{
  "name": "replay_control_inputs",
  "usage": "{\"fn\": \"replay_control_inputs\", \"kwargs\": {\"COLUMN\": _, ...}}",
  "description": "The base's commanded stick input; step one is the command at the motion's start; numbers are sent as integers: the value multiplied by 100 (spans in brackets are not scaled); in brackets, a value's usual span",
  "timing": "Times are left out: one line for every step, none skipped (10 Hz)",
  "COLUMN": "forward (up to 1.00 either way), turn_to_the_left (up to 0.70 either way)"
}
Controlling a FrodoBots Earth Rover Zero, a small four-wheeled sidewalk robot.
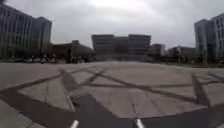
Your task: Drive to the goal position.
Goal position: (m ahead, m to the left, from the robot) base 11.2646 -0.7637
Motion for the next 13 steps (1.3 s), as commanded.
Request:
{"fn": "replay_control_inputs", "kwargs": {"forward": 100, "turn_to_the_left": 6}}
{"fn": "replay_control_inputs", "kwargs": {"forward": 100, "turn_to_the_left": 6}}
{"fn": "replay_control_inputs", "kwargs": {"forward": 100, "turn_to_the_left": 6}}
{"fn": "replay_control_inputs", "kwargs": {"forward": 100, "turn_to_the_left": 6}}
{"fn": "replay_control_inputs", "kwargs": {"forward": 100, "turn_to_the_left": 6}}
{"fn": "replay_control_inputs", "kwargs": {"forward": 100, "turn_to_the_left": 6}}
{"fn": "replay_control_inputs", "kwargs": {"forward": 100, "turn_to_the_left": 6}}
{"fn": "replay_control_inputs", "kwargs": {"forward": 100, "turn_to_the_left": 6}}
{"fn": "replay_control_inputs", "kwargs": {"forward": 100, "turn_to_the_left": 6}}
{"fn": "replay_control_inputs", "kwargs": {"forward": 100, "turn_to_the_left": 6}}
{"fn": "replay_control_inputs", "kwargs": {"forward": 100, "turn_to_the_left": 6}}
{"fn": "replay_control_inputs", "kwargs": {"forward": 100, "turn_to_the_left": 6}}
{"fn": "replay_control_inputs", "kwargs": {"forward": 100, "turn_to_the_left": 6}}
